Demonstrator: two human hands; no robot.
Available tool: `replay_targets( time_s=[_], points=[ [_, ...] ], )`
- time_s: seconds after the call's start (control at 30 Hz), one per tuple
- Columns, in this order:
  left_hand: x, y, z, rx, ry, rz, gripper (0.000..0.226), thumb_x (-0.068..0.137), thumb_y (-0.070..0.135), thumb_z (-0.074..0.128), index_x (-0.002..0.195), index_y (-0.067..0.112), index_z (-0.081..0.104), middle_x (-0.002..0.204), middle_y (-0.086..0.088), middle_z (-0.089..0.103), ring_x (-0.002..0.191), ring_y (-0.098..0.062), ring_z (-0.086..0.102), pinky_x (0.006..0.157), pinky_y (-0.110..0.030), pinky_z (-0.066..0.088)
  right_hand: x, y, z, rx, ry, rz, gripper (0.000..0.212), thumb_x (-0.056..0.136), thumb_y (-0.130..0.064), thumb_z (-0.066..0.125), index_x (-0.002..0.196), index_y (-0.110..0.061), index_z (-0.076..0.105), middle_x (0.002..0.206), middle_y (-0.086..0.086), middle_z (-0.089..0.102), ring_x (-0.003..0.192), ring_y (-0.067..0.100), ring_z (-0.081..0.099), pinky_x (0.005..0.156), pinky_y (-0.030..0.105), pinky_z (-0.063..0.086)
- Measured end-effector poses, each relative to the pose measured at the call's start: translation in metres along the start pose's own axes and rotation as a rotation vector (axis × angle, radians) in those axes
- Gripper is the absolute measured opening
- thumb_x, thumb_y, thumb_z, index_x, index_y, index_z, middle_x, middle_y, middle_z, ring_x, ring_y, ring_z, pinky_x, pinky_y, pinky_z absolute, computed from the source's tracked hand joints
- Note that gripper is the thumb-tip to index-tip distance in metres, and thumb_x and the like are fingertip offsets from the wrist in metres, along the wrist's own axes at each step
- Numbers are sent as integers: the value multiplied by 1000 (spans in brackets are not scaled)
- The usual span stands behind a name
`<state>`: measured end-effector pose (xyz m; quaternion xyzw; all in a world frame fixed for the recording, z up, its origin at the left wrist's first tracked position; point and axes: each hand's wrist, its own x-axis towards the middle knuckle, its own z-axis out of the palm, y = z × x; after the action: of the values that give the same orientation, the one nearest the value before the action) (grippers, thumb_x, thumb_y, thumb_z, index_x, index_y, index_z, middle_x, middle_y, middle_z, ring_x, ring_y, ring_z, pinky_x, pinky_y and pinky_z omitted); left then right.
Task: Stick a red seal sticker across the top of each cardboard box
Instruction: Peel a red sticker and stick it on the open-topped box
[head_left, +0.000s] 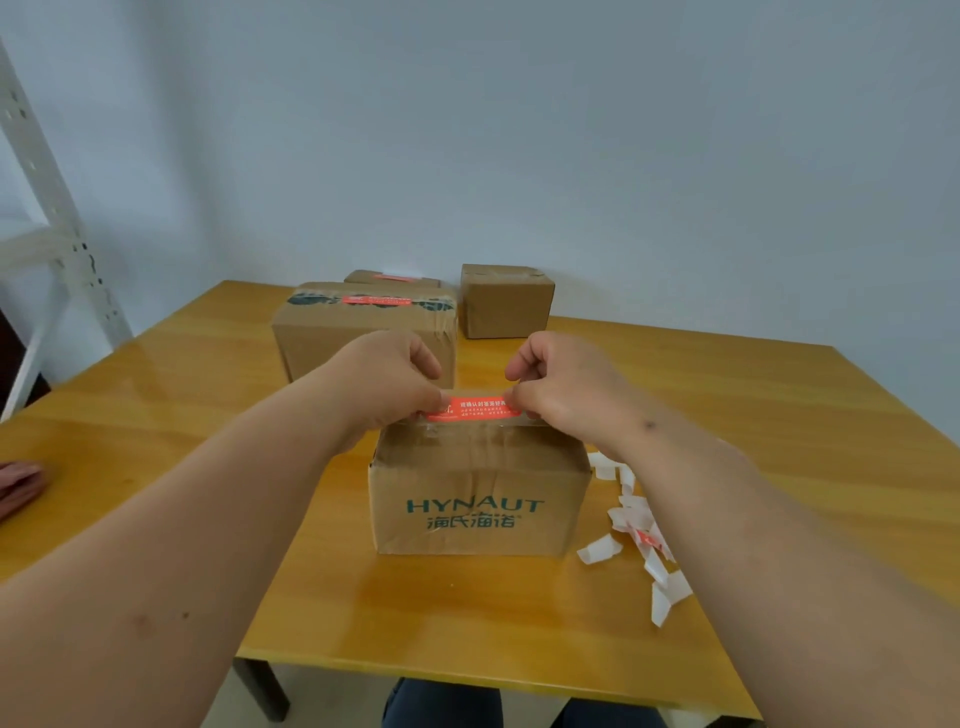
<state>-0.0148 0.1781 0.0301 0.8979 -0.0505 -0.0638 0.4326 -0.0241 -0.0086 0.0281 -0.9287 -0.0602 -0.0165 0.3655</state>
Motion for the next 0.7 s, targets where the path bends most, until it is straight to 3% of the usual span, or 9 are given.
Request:
replay_targets(
  time_s=[0.17, 0.4, 0.7],
  points=[
    [0, 9, 6, 305, 36, 69, 6, 82, 16, 71, 80, 16, 65, 85, -2, 65, 76, -13, 56, 67, -28, 48, 1, -3, 4, -105, -4, 15, 12, 85, -14, 63, 85, -26, 57, 87, -8, 58, 80, 10, 55, 62, 24, 41],
    [5, 8, 12, 487, 44, 96, 6, 82, 23, 69, 80, 19, 64, 84, 1, 64, 80, -14, 59, 65, -28, 50, 4, -3, 8, -198, -18, 22, 11, 85, -17, 64, 84, -26, 57, 87, -8, 58, 81, 11, 56, 63, 25, 43],
    [9, 9, 17, 588, 47, 112, 5, 83, 24, 68, 83, 21, 64, 82, 4, 62, 77, -12, 58, 64, -27, 49, 2, -7, 12, -300, -24, 20, 9, 83, -18, 62, 89, -24, 58, 88, -7, 58, 85, 14, 56, 75, 32, 51]
  ],
)
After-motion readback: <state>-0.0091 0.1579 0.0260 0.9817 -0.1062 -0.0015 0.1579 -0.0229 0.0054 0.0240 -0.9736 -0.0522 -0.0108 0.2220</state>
